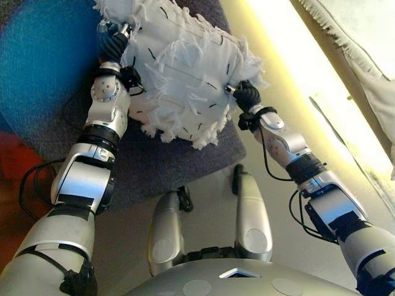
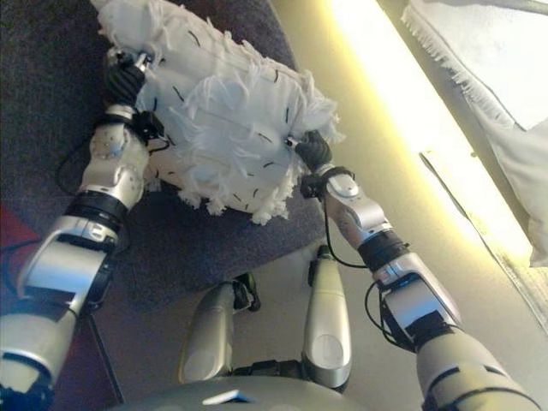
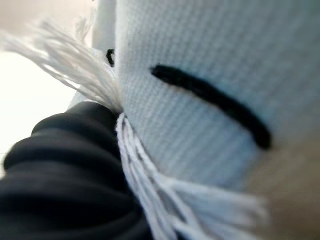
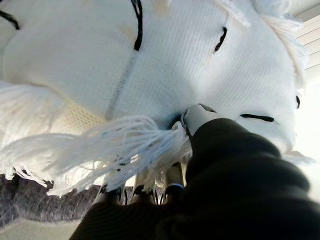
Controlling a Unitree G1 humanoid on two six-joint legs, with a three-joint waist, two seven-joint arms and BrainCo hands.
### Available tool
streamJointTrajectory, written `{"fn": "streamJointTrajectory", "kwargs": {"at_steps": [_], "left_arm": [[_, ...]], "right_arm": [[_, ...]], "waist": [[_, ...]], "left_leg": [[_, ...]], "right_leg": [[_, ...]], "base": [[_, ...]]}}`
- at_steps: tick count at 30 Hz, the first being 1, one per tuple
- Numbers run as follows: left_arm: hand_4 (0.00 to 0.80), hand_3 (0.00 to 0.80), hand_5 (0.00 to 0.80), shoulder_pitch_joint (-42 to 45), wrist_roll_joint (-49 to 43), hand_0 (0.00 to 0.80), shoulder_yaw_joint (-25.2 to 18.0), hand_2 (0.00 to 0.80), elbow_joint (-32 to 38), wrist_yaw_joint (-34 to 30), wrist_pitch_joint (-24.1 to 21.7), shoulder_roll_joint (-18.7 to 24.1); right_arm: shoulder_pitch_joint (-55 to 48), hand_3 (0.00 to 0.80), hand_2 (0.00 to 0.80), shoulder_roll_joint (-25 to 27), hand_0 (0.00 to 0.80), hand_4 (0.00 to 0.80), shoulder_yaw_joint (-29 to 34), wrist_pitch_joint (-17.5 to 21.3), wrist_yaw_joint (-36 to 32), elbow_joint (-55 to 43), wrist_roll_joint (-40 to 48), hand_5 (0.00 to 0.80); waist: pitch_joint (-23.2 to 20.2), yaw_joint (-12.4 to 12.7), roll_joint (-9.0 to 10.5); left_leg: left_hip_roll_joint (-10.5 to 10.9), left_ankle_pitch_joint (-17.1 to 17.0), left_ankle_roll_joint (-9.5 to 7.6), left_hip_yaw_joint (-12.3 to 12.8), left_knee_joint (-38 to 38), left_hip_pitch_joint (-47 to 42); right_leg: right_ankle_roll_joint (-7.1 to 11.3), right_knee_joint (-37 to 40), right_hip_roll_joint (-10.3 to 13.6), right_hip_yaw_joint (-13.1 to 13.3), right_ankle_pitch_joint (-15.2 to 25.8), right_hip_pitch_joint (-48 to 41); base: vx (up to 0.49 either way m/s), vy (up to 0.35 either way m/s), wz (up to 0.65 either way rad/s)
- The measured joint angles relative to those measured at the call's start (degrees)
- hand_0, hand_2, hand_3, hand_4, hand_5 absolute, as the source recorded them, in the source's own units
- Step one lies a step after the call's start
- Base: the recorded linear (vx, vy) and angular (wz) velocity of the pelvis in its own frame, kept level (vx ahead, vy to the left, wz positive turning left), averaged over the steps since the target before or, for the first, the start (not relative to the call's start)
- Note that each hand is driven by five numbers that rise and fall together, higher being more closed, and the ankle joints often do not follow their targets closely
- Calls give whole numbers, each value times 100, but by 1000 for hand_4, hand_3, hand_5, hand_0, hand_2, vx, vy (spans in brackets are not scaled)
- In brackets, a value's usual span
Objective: Pick up the cushion and take it to the sofa
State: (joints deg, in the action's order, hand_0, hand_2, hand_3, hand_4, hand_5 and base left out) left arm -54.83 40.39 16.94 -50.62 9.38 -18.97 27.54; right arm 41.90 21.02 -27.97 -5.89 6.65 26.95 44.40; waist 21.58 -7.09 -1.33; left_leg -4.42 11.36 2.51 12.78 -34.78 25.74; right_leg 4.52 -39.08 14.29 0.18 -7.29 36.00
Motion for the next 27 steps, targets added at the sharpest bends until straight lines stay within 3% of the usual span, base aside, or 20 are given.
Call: {"fn": "streamJointTrajectory", "kwargs": {"at_steps": [9,10,11,12,19,27], "left_arm": [[800,800,800,-109,97,800,4,800,-5,23,-60,-63],[129,129,129,-107,96,129,-1,129,-13,31,-60,-76],[0,0,0,-106,98,0,-27,0,-35,51,-61,-88],[0,0,0,-106,98,0,-37,0,-44,88,-62,-107],[0,0,0,-104,97,0,-201,0,-92,370,-212,-249],[0,0,0,31,14,0,-251,0,-112,681,-284,-285]], "right_arm": [[8,800,800,138,800,800,-27,-472,-4,-373,-375,800],[8,800,800,147,800,800,-27,-541,-4,-398,-375,800],[8,420,420,163,420,420,-35,-590,-5,-419,-374,420],[8,0,0,210,0,0,-56,-628,-7,-419,-373,0],[8,0,0,310,0,0,-94,-697,-106,-422,-372,0],[-24,0,0,469,0,0,-67,-854,-273,-492,-504,0]], "waist": [[82,-81,-171],[83,-126,-176],[81,-145,-187],[73,-148,-210],[-10,-177,-402],[-25,-162,-431]], "left_leg": [[65,-7,-7,107,106,-110],[71,-7,-7,108,100,-108],[69,-7,-7,115,97,-108],[67,-7,-7,118,98,-101],[78,-17,-7,138,136,-43],[216,-289,-2,283,655,-358]], "right_leg": [[14,-75,48,111,-41,36],[2,-102,59,115,-68,46],[-9,-119,68,115,-92,53],[-20,-121,69,116,-99,64],[5,-125,79,125,-83,148],[11,-42,223,119,-84,18]], "base": [[22,60,-3],[7,30,5],[5,35,4],[2,38,2],[7,61,0],[4,78,5]]}}
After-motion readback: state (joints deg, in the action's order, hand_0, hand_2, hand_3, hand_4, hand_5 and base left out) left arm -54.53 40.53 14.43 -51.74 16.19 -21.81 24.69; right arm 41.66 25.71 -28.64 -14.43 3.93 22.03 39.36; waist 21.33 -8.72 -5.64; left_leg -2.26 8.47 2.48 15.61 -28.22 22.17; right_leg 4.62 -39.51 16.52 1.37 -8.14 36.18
